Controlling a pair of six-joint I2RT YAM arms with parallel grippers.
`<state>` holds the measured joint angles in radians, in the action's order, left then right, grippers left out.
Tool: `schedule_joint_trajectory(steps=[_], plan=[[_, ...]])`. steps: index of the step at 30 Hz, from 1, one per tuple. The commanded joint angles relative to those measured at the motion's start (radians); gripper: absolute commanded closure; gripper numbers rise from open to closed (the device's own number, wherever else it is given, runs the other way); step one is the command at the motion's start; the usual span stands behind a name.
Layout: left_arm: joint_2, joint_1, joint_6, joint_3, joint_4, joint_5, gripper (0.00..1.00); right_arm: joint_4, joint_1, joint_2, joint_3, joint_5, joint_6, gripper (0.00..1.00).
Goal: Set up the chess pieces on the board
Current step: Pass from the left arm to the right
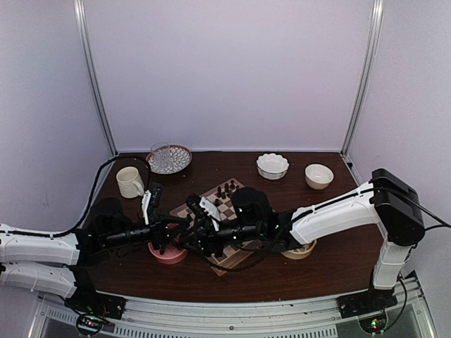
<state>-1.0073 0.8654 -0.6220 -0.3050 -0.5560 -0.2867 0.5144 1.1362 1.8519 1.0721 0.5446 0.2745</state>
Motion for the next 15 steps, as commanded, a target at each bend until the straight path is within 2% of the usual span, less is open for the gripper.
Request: schedule_joint_trajectory(steps=[1, 9, 15], plan=[[0.041, 0.012, 0.001, -0.014, -0.049, -0.028, 0.92, 0.011, -0.009, -0.034, -0.038, -0.095, -0.022, 0.62], [0.071, 0.012, 0.008, -0.008, -0.027, 0.000, 0.92, 0.056, -0.010, -0.066, -0.091, -0.149, -0.034, 0.62], [0.017, 0.017, -0.008, -0.016, -0.098, -0.101, 0.93, 0.074, -0.009, -0.035, -0.064, -0.070, -0.019, 0.62]])
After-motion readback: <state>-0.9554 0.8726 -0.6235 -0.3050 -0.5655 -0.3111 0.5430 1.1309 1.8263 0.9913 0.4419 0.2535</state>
